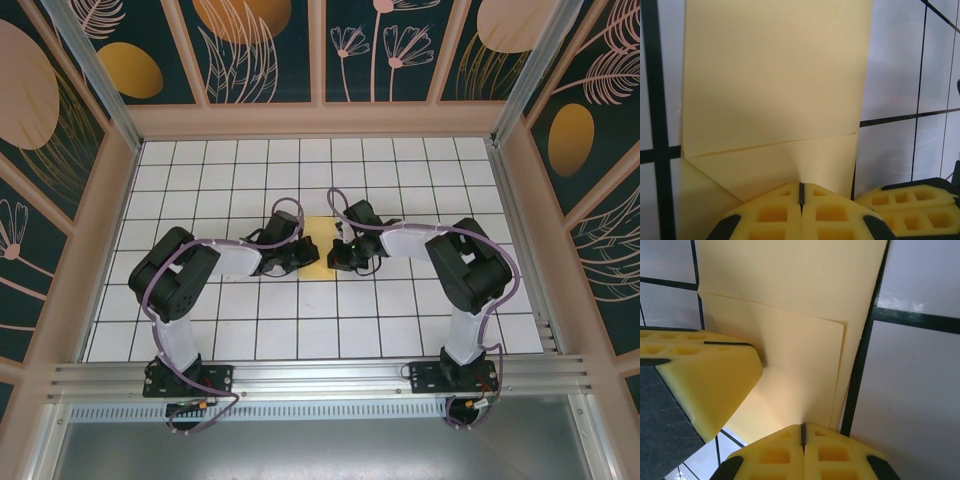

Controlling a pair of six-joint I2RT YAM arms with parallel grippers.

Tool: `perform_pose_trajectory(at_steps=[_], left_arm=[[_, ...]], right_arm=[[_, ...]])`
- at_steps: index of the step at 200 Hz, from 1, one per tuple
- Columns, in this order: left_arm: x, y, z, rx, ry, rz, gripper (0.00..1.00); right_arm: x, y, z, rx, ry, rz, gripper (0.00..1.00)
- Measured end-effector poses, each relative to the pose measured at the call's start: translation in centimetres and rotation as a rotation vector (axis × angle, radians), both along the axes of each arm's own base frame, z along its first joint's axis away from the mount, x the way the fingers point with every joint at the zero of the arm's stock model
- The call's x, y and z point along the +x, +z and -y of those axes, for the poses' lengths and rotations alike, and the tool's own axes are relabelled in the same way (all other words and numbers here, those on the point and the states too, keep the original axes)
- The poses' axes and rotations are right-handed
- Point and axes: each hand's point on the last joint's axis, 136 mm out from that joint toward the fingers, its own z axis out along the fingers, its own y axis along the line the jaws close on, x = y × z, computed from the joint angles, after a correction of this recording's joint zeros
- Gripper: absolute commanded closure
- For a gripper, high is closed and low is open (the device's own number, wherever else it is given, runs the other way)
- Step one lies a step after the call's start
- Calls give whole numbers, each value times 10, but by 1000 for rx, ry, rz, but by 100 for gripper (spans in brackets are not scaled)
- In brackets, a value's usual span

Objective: Fold a paper plane with a square sheet of paper (pick it up from the middle)
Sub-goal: Fold the triangle a second time at the center of the table.

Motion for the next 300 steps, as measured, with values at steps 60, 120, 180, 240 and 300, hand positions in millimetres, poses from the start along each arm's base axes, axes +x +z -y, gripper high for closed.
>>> perform_pose_trajectory(at_steps=[60,120,180,240,300], left_arm=[[6,-1,-4,101,-27,48,94],[9,-1,-11,98,-39,84,94],[22,-1,-28,91,-3,90,94],[36,1,-43,144,25,111,90],[45,30,-63,109,118,140,76]], right_arm=[[1,-1,2,-9,14,8,100],[2,-2,3,-3,20,11,100],[3,-2,2,0,28,22,100],[6,3,0,12,27,29,98],[34,58,4,76,-37,167,65]])
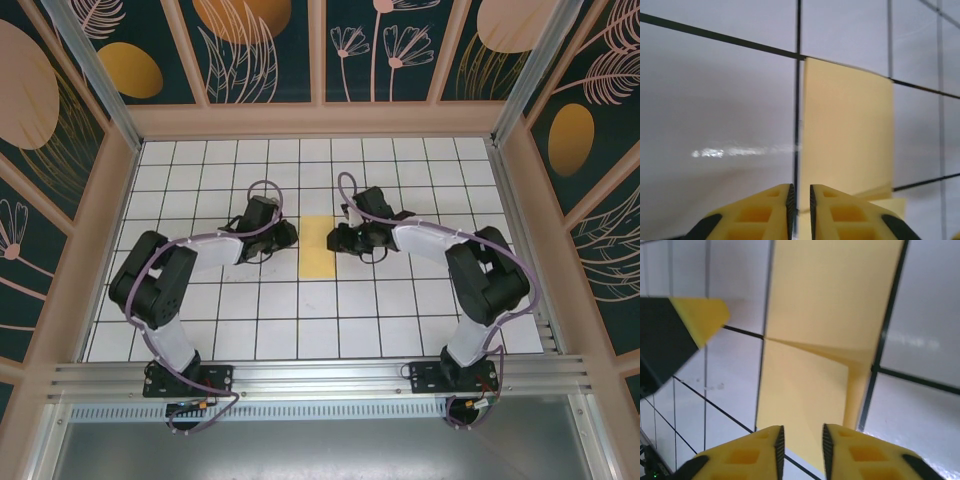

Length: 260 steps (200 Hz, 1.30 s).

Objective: Fold a paper plane with a square sheet of paper (pick it up from the middle)
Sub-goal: Fold the triangle a second time at the center of the table, then turn over the paper at the center of the table.

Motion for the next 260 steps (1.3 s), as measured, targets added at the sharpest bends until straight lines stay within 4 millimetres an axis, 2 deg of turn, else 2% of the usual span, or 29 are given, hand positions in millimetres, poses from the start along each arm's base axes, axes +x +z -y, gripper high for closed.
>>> perform_pose_trajectory(at_steps=[10,24,80,127,177,221,260], left_arm=[[-5,5,2,-34,2,0,74],[-13,9,7,-74,-1,-11,71],[-35,8,30,-159,-20,-67,69],[-36,12,39,-212,-16,-78,69],[-37,12,40,-231,-4,-88,68],[-38,1,40,-225,6,-112,68],[-38,0,40,-231,8,-116,68]], right_arm=[[6,6,-2,8,-1,25,63],[8,5,-2,6,-1,30,61],[7,-31,3,-33,15,-37,62],[11,-37,8,-22,11,-59,72],[10,-37,2,11,31,-65,73],[8,-44,-1,25,45,-85,75],[7,-45,-3,34,58,-90,90]])
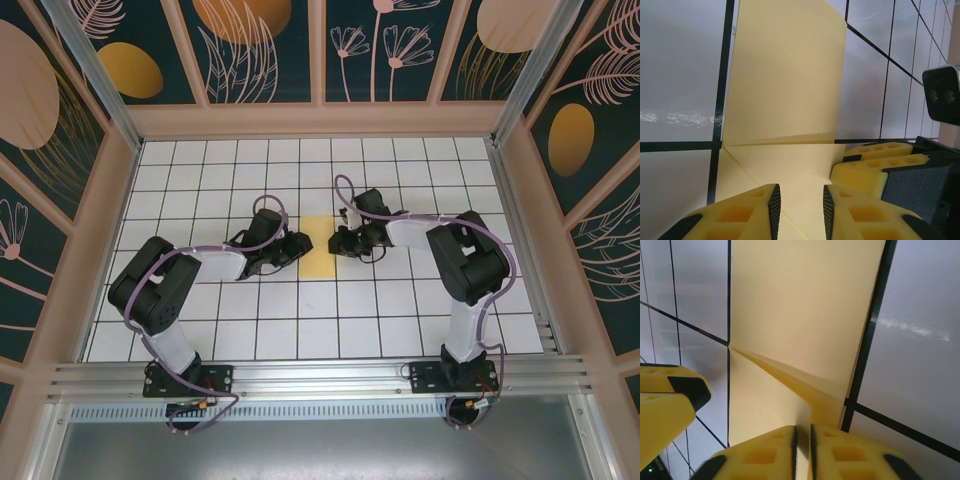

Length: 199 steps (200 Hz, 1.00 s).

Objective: Fold a paper plane with a square sheet of paper (pick it up from the middle)
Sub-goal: Turn over the paper at the center of the table.

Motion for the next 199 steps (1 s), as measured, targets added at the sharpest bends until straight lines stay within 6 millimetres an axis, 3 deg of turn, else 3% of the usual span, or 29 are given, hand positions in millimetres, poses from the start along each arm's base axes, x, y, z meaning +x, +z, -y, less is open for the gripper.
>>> perform_pose_trajectory(at_steps=[79,155,199], left_arm=[[-3,-8,3,-4,-11,-23,64],[-2,-6,17,-44,-50,-11,56],[9,-10,27,-55,-63,-13,62]], right_arm=[[13,-4,18,24,-81,-16,95],[13,-2,16,42,-77,-17,95],[13,-2,16,42,-76,-17,94]])
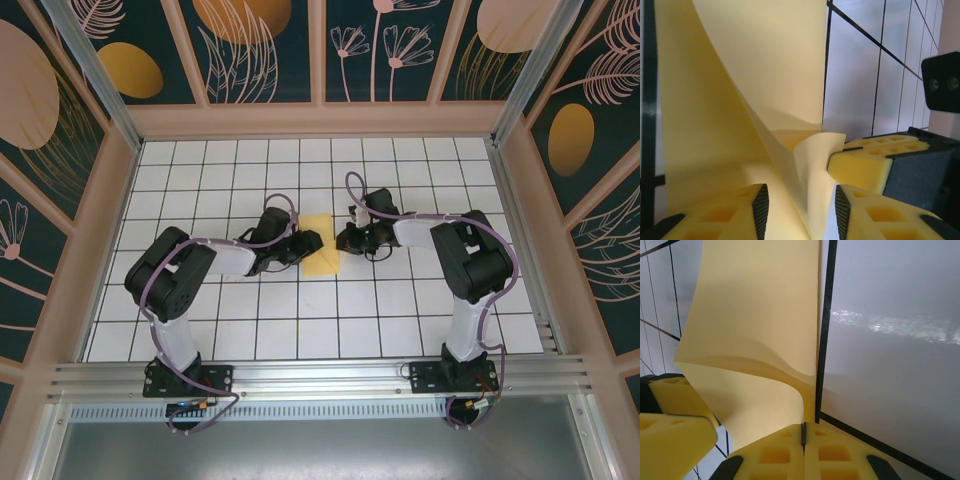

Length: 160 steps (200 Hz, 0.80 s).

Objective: Fold a paper plane with a square sheet of paper (pick it up from the middle)
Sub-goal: Turn over the paper at the center of the table.

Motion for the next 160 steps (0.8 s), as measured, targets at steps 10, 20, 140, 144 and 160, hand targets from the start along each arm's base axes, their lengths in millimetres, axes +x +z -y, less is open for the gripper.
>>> perform_pose_trajectory(at_steps=[10,20,140,144,160], left_arm=[[2,-2,1,2,-1,-1,66],[3,-2,2,4,-6,4,71],[18,40,-20,208,8,140,98],[20,49,-22,224,11,160,98],[29,85,-28,285,30,237,98]], right_arm=[[0,0,0,0,0,0,93],[0,0,0,0,0,0,92],[33,103,79,-56,-337,300,24],[34,105,81,-59,-346,305,23],[36,105,92,-84,-384,320,23]])
